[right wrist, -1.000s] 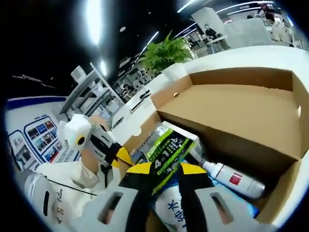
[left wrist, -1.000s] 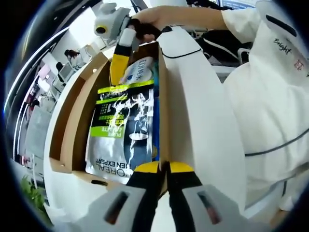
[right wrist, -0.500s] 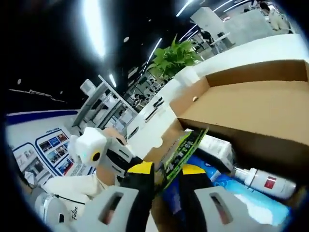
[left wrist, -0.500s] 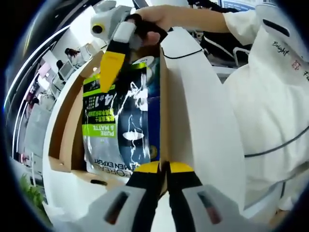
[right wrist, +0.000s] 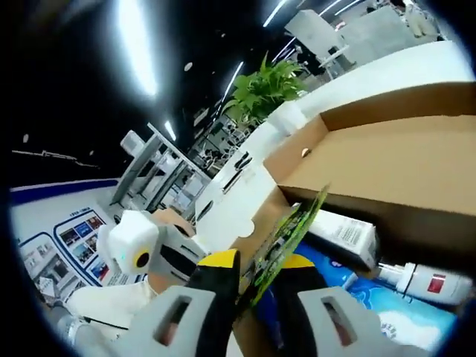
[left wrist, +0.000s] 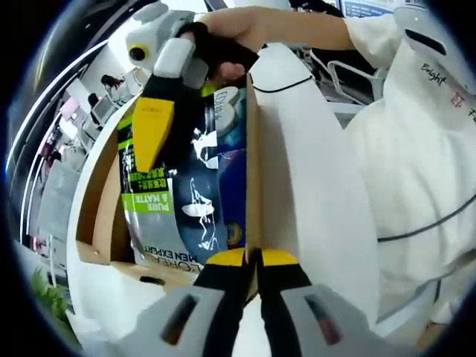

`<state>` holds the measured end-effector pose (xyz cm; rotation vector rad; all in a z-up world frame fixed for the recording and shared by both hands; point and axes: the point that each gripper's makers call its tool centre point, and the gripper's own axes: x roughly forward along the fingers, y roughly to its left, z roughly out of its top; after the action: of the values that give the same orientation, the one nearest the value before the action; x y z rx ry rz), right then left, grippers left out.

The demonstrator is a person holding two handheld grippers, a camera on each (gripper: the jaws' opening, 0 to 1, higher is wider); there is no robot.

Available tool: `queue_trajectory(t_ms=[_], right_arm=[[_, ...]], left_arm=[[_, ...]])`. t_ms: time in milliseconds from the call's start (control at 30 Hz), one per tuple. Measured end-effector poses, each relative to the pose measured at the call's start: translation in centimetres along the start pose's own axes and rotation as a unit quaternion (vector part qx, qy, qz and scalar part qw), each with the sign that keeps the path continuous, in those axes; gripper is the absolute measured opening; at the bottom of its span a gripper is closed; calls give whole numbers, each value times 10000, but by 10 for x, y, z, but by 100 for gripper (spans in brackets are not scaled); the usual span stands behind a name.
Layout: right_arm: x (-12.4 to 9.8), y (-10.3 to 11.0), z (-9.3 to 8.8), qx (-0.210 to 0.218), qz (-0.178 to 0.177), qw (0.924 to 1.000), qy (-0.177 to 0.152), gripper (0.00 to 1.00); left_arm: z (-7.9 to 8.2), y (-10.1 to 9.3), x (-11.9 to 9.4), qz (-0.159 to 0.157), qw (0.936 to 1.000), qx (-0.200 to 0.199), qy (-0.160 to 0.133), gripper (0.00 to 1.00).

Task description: Operate the shoe box by opening the lid, removing the specified soft item, and placing it in the target area until the item is outside and the box remains undamaged.

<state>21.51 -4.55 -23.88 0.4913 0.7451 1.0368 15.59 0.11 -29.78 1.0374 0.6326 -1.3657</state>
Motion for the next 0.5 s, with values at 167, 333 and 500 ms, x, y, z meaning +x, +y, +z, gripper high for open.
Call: queue_trajectory(t_ms=[167,333,500], right_arm=[[-1,-5,0,-42,-107,9999,46,15],[-3,-7,1,208,-41,9997,-73,14],[-3,-6,0,400,15,9992,34,10]], left_arm=[[0,0,0,11,10000,7,-10,4],[0,0,0,2,10000,3,-11,4],[0,0,0,-37,10000,-55,-18,4]])
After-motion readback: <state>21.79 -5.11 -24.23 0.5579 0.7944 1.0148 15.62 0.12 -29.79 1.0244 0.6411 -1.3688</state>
